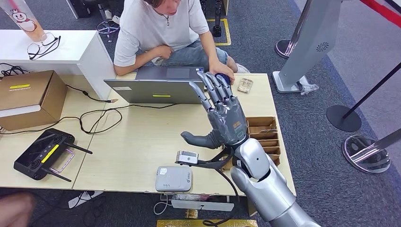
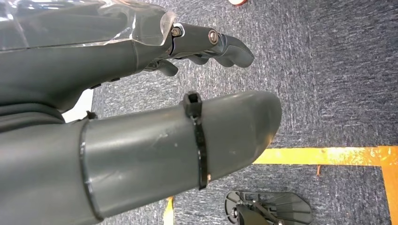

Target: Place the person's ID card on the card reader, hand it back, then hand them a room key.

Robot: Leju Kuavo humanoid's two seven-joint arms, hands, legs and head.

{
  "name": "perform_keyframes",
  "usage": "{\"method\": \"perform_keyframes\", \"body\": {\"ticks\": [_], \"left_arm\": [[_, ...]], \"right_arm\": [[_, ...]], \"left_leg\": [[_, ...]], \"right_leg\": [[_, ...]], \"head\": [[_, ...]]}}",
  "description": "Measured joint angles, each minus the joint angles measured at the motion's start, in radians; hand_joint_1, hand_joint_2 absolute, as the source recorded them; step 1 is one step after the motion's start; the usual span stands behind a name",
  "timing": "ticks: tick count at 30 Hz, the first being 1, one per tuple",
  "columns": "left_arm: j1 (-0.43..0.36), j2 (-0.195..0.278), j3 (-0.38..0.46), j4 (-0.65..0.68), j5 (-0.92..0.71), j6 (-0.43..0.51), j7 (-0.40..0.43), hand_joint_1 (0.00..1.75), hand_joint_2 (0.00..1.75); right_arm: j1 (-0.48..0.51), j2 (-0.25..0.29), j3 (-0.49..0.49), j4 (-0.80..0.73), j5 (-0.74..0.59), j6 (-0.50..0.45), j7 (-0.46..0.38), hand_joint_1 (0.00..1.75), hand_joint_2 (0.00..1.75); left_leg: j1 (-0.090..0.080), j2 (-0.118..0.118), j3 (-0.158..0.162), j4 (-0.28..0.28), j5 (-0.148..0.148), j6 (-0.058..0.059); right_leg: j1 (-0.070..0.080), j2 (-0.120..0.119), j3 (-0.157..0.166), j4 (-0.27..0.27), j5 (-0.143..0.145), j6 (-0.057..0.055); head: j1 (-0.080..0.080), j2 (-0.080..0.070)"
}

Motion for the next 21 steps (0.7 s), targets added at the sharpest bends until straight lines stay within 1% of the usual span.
{"method": "perform_keyframes", "body": {"ticks": [6,16,21], "left_arm": [[0.004,0.000,0.001,0.000,0.007,0.001,-0.001,0.00,0.00],[0.013,0.000,0.014,0.000,0.025,0.008,-0.001,0.00,0.00],[0.014,0.000,0.022,0.000,0.029,0.010,-0.001,0.00,0.00]], "right_arm": [[0.038,-0.025,-0.013,-0.026,0.011,-0.029,0.014,0.00,0.00],[0.144,-0.062,-0.087,-0.084,0.043,-0.061,0.017,0.00,0.00],[0.179,-0.076,-0.119,-0.103,0.068,-0.069,0.018,0.00,0.00]], "left_leg": [[0.000,0.000,0.000,0.000,0.000,0.000],[0.000,0.000,0.000,0.000,0.000,0.000],[0.000,0.000,0.000,0.000,0.000,0.000]], "right_leg": [[0.000,0.000,0.000,0.000,0.000,0.000],[0.000,0.000,0.000,0.000,0.000,0.000],[0.000,0.000,0.000,0.000,0.000,0.000]], "head": [[0.000,0.000],[0.000,0.000],[0.000,0.000]]}}
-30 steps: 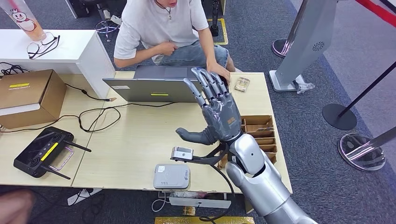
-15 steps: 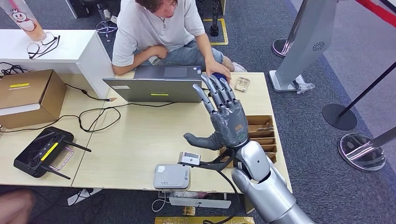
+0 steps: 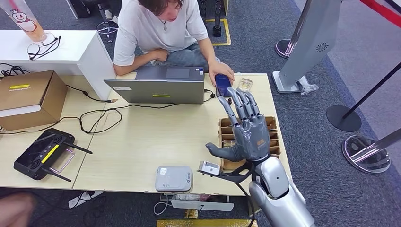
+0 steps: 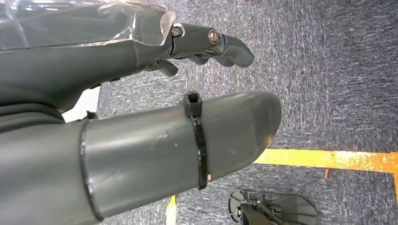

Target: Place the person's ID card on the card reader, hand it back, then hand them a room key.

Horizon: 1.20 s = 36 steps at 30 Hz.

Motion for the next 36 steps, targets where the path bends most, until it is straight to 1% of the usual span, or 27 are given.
{"method": "perform_keyframes", "body": {"ticks": [9,13,21,28,36], "left_arm": [[0.000,0.000,0.004,0.000,-0.002,-0.002,0.000,0.00,0.00],[0.000,-0.001,0.004,0.000,-0.002,-0.003,0.000,0.00,0.00],[0.000,-0.001,0.004,0.000,-0.002,-0.006,0.001,0.00,0.00],[0.000,0.000,0.004,0.000,-0.004,-0.012,0.002,0.00,0.00],[0.000,0.000,0.004,0.000,-0.004,-0.012,-0.002,0.00,0.00]], "right_arm": [[0.087,-0.026,-0.071,-0.072,0.060,0.015,0.019,0.00,0.00],[0.109,-0.032,-0.096,-0.089,0.068,0.026,0.024,0.00,0.00],[0.121,-0.046,-0.122,-0.096,0.080,0.040,0.022,0.00,0.00],[0.124,-0.081,-0.136,-0.096,0.079,0.064,0.014,0.00,0.00],[0.132,-0.101,-0.145,-0.096,0.079,0.066,0.013,0.00,0.00]], "left_leg": [[0.000,0.000,0.000,0.000,0.000,0.000],[0.000,0.000,0.000,0.000,-0.001,0.000],[0.000,0.000,0.000,0.000,0.000,0.000],[0.000,0.000,0.000,0.000,-0.001,0.000],[0.000,0.000,0.000,0.000,-0.001,0.000]], "right_leg": [[0.000,0.000,0.000,0.000,0.000,0.000],[0.000,0.000,0.000,0.000,0.000,0.000],[0.000,0.000,0.000,0.000,0.000,0.000],[0.000,0.000,0.000,0.000,0.000,0.000],[0.000,0.000,0.000,0.000,0.000,0.000]], "head": [[0.000,0.000],[0.000,0.000],[0.000,0.000],[0.000,0.000],[0.000,0.000]]}}
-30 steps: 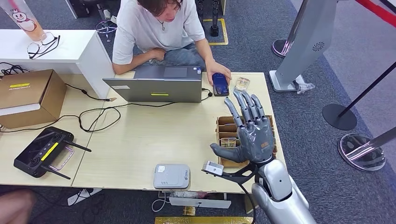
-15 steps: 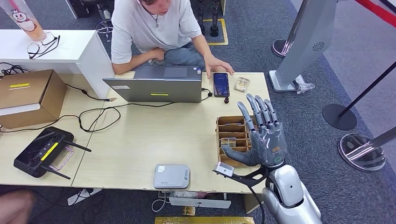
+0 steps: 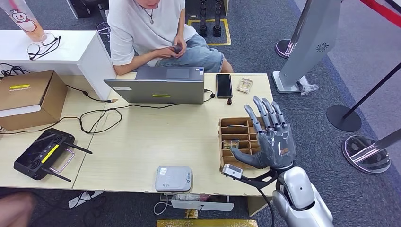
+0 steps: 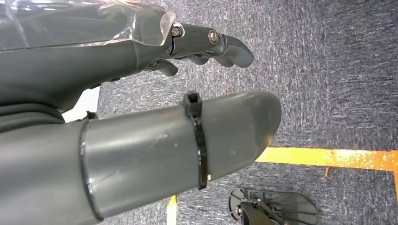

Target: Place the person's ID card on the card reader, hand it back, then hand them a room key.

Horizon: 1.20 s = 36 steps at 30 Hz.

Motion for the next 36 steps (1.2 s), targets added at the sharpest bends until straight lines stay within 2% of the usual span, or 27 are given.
{"method": "perform_keyframes", "body": {"ticks": [17,21,27,36], "left_arm": [[0.000,-0.002,0.000,0.000,0.002,-0.004,-0.049,0.00,0.00],[0.001,-0.002,0.000,0.000,0.002,-0.007,-0.050,0.00,0.00],[0.001,-0.002,0.000,0.000,0.004,-0.011,-0.050,0.00,0.00],[0.001,-0.002,0.001,0.000,0.005,-0.011,-0.050,0.00,0.00]], "right_arm": [[0.083,-0.029,-0.018,-0.017,0.090,0.048,0.040,0.00,0.00],[0.122,-0.039,-0.033,-0.042,0.107,0.066,0.046,0.00,1.75],[0.170,-0.044,-0.051,-0.073,0.129,0.087,0.055,0.00,1.75],[0.191,-0.051,-0.069,-0.088,0.142,0.117,0.060,0.00,1.75]], "left_leg": [[0.000,0.000,0.000,0.000,0.000,0.000],[0.000,0.000,0.000,0.000,-0.001,0.001],[0.000,0.000,0.000,0.000,-0.001,0.002],[0.000,0.000,0.000,0.000,-0.001,0.002]], "right_leg": [[0.000,0.000,0.000,0.000,0.000,0.000],[0.000,0.000,0.000,0.000,0.000,0.000],[0.000,0.000,0.000,0.000,0.000,0.000],[0.000,0.000,0.000,0.000,0.000,0.000]], "head": [[0.000,0.000],[0.000,0.000],[0.000,0.000],[0.000,0.000]]}}
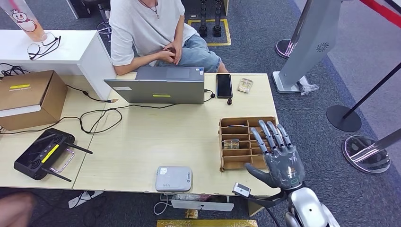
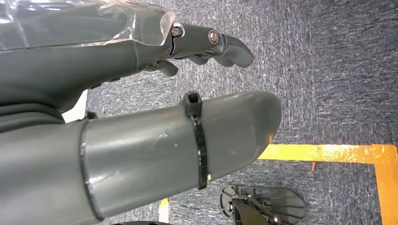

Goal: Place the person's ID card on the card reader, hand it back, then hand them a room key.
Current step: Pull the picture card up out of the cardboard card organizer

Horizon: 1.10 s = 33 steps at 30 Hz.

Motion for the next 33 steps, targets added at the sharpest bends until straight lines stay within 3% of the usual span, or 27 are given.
{"method": "perform_keyframes", "body": {"ticks": [23,33], "left_arm": [[-0.001,0.000,0.000,0.000,-0.010,-0.006,0.011,0.00,0.00],[-0.002,0.000,0.000,0.000,-0.014,-0.008,0.022,0.00,0.00]], "right_arm": [[0.020,-0.041,-0.057,-0.006,0.016,0.227,0.043,0.00,1.75],[0.040,-0.060,-0.062,-0.021,0.002,0.279,0.059,0.00,1.75]], "left_leg": [[0.000,0.000,0.000,0.000,0.000,0.000],[0.000,0.000,0.000,0.000,0.000,0.000]], "right_leg": [[0.000,0.000,0.000,0.000,0.000,0.000],[0.000,0.000,0.000,0.000,0.000,0.000]], "head": [[0.000,0.000],[0.000,0.000]]}}
